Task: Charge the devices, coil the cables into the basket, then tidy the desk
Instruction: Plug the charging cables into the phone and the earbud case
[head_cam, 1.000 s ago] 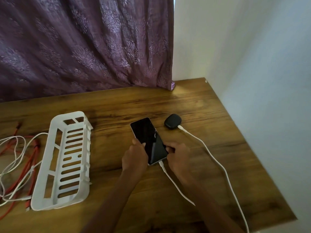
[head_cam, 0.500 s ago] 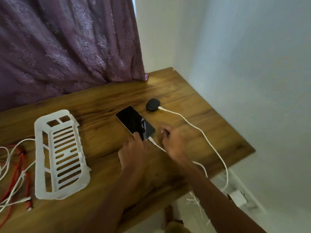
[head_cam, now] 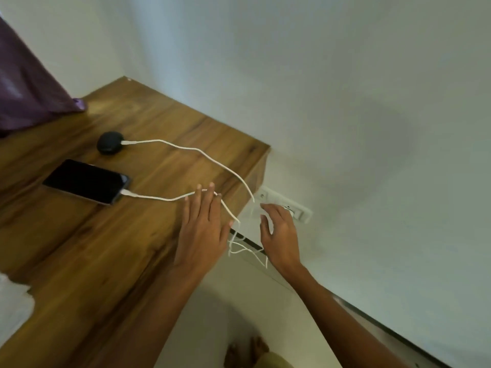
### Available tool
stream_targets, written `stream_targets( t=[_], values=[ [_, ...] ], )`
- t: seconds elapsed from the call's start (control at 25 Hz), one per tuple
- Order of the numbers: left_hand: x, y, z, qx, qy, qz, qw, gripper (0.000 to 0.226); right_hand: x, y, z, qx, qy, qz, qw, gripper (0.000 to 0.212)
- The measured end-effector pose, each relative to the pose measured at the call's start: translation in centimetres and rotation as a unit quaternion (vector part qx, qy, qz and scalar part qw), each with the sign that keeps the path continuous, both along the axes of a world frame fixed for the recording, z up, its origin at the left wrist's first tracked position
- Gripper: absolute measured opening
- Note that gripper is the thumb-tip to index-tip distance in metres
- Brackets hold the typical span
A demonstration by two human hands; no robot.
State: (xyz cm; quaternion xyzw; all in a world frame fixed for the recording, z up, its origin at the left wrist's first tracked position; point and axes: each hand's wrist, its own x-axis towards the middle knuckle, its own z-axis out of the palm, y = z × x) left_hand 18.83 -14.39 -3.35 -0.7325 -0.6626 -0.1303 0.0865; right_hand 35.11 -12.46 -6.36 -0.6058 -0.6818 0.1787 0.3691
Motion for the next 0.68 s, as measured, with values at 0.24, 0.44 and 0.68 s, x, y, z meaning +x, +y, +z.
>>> stream_targets(
  t=[0.24, 0.44, 0.68],
  values=[
    [1.9, 3.7, -2.5, 0.007, 0.175, -0.094, 0.980, 0.064, 7.9, -0.4, -10.5, -0.169, -0.253, -0.027, 0.952, 0.063],
    [2.6, 5.3, -3.9, 0.019, 0.193, -0.069, 0.979, 0.061, 9.5, 2.3, -17.0, -0.276, -0.366, 0.012, 0.889, 0.071],
    [2.7, 5.3, -4.8, 0.042, 0.238, -0.058, 0.969, 0.070, 9.6, 5.4, -22.3, -0.257, -0.434, -0.002, 0.863, 0.085]
  ],
)
